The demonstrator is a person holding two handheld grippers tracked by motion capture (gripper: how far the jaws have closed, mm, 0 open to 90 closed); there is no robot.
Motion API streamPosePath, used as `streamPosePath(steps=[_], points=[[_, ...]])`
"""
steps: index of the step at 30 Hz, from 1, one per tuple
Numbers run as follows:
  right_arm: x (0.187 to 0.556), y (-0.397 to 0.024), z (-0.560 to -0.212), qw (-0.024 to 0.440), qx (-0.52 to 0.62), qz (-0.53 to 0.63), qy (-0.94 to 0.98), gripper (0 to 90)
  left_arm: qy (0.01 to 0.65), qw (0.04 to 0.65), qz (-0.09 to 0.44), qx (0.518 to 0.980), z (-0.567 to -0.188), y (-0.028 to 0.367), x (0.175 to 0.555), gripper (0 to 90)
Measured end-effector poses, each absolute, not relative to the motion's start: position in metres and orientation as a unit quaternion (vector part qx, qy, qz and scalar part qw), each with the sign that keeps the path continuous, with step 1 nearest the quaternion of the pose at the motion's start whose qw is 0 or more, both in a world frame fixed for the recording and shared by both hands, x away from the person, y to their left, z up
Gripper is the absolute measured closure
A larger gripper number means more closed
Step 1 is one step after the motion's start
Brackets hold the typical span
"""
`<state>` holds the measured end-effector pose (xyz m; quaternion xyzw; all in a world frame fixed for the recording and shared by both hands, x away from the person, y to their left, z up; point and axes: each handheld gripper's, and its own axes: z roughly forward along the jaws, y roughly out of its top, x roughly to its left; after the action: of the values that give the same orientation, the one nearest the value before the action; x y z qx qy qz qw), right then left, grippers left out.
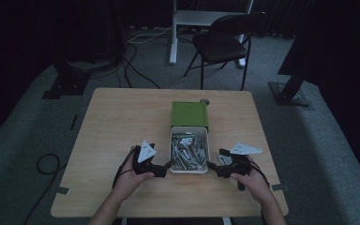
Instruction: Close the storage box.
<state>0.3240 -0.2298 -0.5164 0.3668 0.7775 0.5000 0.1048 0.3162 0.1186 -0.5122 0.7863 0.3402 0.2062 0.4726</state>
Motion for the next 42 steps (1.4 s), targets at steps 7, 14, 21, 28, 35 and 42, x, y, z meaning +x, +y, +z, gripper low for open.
streamPosePath(steps=[7,14,21,28,35,42], points=[[0.325,-0.229,-0.516,0.108,0.367,0.497,0.779,13.6,0.338,0.471,0.205,0.789,-0.511,0.118,0.319,3.6],[0.327,-0.228,-0.516,0.11,0.37,0.497,0.777,13.6,0.344,0.471,0.2,0.787,-0.512,0.119,0.324,3.5],[0.33,-0.227,-0.515,0.113,0.375,0.496,0.775,13.7,0.343,0.469,0.203,0.788,-0.511,0.119,0.328,3.6],[0.332,-0.227,-0.516,0.112,0.382,0.5,0.769,13.6,0.349,0.47,0.2,0.786,-0.511,0.119,0.331,3.5],[0.335,-0.227,-0.517,0.115,0.388,0.5,0.766,13.6,0.352,0.472,0.198,0.783,-0.512,0.12,0.335,3.5],[0.337,-0.226,-0.516,0.119,0.387,0.498,0.767,13.6,0.358,0.472,0.199,0.781,-0.513,0.12,0.338,3.5]])
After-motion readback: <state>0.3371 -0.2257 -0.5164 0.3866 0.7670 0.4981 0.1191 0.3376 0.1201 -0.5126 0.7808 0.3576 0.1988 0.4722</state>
